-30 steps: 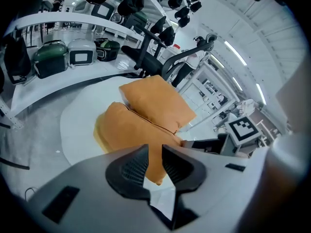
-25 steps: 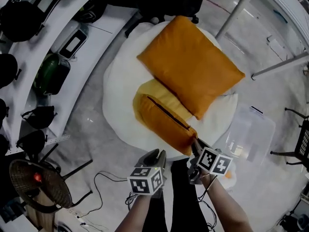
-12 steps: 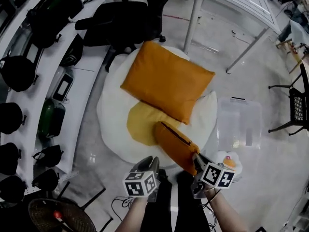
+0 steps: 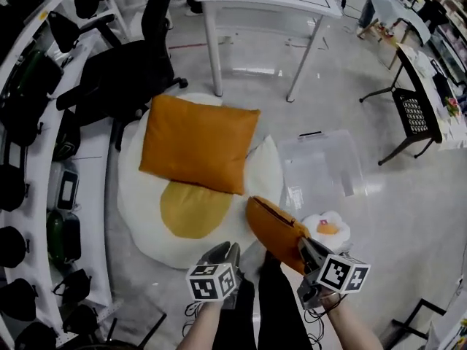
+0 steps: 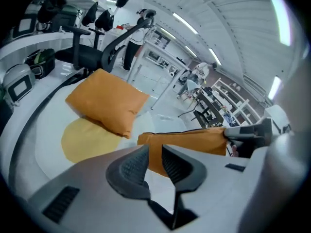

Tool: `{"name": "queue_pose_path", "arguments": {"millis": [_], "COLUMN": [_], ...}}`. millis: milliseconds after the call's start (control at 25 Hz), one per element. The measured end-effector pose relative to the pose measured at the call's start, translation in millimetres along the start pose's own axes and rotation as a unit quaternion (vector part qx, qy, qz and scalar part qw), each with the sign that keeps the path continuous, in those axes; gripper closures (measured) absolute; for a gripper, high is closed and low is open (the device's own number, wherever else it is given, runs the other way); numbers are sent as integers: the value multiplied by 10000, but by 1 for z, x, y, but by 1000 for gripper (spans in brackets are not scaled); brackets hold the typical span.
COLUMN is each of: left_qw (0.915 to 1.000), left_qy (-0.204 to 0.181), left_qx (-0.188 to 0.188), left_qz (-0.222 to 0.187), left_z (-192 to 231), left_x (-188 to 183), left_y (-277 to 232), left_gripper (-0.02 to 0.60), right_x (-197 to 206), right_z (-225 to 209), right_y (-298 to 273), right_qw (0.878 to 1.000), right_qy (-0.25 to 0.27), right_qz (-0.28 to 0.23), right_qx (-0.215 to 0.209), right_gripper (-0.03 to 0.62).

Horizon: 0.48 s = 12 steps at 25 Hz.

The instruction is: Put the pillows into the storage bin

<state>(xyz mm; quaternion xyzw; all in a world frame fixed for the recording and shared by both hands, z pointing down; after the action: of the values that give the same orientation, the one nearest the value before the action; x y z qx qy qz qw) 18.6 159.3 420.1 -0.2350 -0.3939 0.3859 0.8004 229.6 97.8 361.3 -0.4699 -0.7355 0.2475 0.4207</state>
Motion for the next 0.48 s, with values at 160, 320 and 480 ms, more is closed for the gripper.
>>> {"name": "queue_pose_path", "arguments": {"millis": [160,320,480], "left_qw": [9988,9970,9951], "left_qy": [-335,-571,-745], "left_qx": [255,386,454], "left_qz": [235,340,471], "left_z": [-39,-75,-99], "left_x": [-9,-10,-9], "left_y": [-30,-62,-88], "left_gripper": [500,500,500], "right_x": [-37,-65,-72], "right_z": [-42,-101,-164], "right_y": [40,65,66], "right_qw": [9970,9887,9726], "right_qy": [-467,-963,-1727], "right_qz": [-573,-1078,-1392], "right_qx": [215,403,697], "right_gripper": [574,574,574]}}
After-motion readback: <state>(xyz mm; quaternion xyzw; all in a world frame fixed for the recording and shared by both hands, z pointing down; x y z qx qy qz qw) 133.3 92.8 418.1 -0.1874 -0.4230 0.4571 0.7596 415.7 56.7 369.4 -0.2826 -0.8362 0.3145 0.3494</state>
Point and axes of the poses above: the fingertips, and each gripper's own axes: y backward along the fingers, z to its left, x out of its underside, the point moved 4 cm from there along y, backward along the fingers, and after that the axes turned 6 degrees about x, right-handed, at the moved point
